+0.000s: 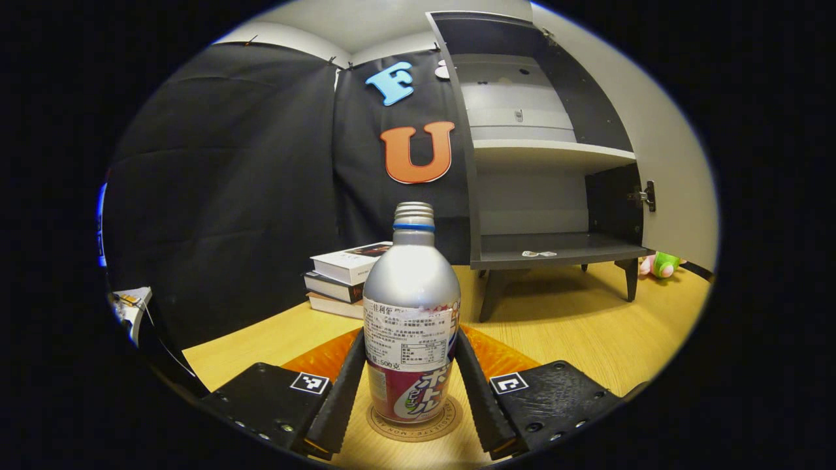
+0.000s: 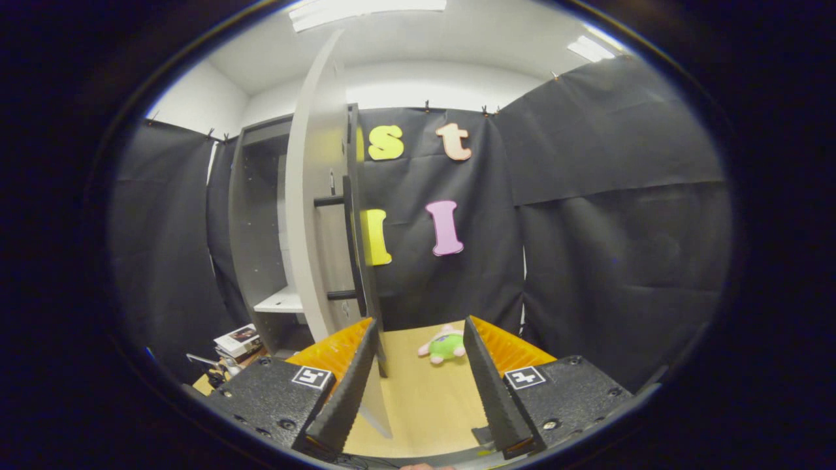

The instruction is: Open the cabinet door with the right hand, grasp the bottle in the cabinet with the left hand and place it on the coaster, then close the cabinet door with the right hand.

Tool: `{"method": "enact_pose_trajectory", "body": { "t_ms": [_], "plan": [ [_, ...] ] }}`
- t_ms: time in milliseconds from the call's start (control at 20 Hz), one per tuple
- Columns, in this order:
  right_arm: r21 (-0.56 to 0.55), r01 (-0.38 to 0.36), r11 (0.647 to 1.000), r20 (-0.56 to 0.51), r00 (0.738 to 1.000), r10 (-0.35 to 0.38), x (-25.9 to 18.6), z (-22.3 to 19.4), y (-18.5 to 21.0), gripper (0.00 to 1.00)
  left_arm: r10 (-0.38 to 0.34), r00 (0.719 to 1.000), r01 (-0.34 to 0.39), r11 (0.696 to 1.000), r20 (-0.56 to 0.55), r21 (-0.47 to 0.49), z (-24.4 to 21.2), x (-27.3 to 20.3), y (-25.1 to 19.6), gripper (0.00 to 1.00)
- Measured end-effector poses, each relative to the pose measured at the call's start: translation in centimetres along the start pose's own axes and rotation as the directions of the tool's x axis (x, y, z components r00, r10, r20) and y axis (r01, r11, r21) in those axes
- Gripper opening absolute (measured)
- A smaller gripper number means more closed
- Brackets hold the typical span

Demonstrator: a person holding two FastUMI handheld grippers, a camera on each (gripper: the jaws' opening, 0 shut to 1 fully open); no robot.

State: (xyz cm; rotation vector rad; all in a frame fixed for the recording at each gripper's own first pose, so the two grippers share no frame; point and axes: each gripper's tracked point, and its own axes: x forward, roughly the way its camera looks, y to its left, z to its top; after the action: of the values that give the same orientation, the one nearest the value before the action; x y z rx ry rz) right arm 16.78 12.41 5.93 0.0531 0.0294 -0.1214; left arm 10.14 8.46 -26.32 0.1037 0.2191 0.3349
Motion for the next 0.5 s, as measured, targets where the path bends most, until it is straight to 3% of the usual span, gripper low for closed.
{"method": "enact_pose_trajectory", "body": {
  "t_ms": [350,500],
  "plan": [
    [-0.004,0.010,1.000,-0.008,1.000,-0.010,0.0,-0.3,0.2,0.82,-0.027,1.000,0.027,0.999,0.012,-0.038,-1.2,-1.1,-0.1,0.74],
    [-0.003,0.000,1.000,-0.012,1.000,0.000,0.2,-0.5,0.6,0.82,-0.039,0.999,0.038,0.998,-0.013,-0.048,-1.8,-1.0,-0.1,0.79]
  ]
}}
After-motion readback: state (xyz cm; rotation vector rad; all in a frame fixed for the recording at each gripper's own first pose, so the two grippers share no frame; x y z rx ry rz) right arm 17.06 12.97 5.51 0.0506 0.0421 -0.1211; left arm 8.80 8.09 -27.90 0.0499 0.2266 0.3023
